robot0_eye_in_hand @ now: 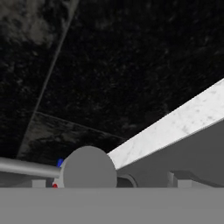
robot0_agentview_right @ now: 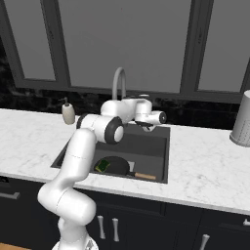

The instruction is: Pick the pan and sponge and place them into the sink. Then turn on the water.

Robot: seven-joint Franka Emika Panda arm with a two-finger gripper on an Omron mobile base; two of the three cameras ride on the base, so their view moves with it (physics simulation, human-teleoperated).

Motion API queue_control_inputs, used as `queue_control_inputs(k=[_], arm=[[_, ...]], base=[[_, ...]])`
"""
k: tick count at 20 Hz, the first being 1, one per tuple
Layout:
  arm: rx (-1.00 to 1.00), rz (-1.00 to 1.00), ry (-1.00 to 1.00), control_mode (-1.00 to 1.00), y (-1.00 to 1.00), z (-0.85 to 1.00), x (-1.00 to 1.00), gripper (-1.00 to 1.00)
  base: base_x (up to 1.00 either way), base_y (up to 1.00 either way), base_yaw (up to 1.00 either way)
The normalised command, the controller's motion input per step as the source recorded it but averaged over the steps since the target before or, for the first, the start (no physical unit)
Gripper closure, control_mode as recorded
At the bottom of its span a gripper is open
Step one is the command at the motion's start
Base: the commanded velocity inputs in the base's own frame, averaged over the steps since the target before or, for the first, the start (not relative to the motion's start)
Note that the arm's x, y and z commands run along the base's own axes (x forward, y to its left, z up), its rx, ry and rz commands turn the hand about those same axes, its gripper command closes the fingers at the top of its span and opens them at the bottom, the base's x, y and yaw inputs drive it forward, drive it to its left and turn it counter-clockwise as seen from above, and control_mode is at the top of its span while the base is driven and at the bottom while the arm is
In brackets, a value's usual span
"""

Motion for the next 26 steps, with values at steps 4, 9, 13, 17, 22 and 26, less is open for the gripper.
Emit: queue_control_inputs(k=[4,9,13,17,22,26], arm=[[0.00,-0.05,0.00,-1.00,0.10,-0.05,0.11,-1.00],[0.00,-0.04,0.00,-1.00,0.22,-0.11,0.04,1.00],[0.00,-0.03,0.00,-1.00,0.04,-0.07,0.10,1.00],[0.00,-0.01,0.00,-1.00,0.00,-0.06,0.09,1.00],[0.05,-0.01,0.00,-1.00,0.00,-0.09,0.09,1.00],[0.16,-0.02,0.00,-1.00,0.00,-0.03,0.09,1.00]], base=[[0.00,0.00,0.00],[0.00,0.00,0.00],[0.00,0.00,0.00],[0.00,0.00,0.00],[0.00,0.00,0.00],[0.00,0.00,0.00]])
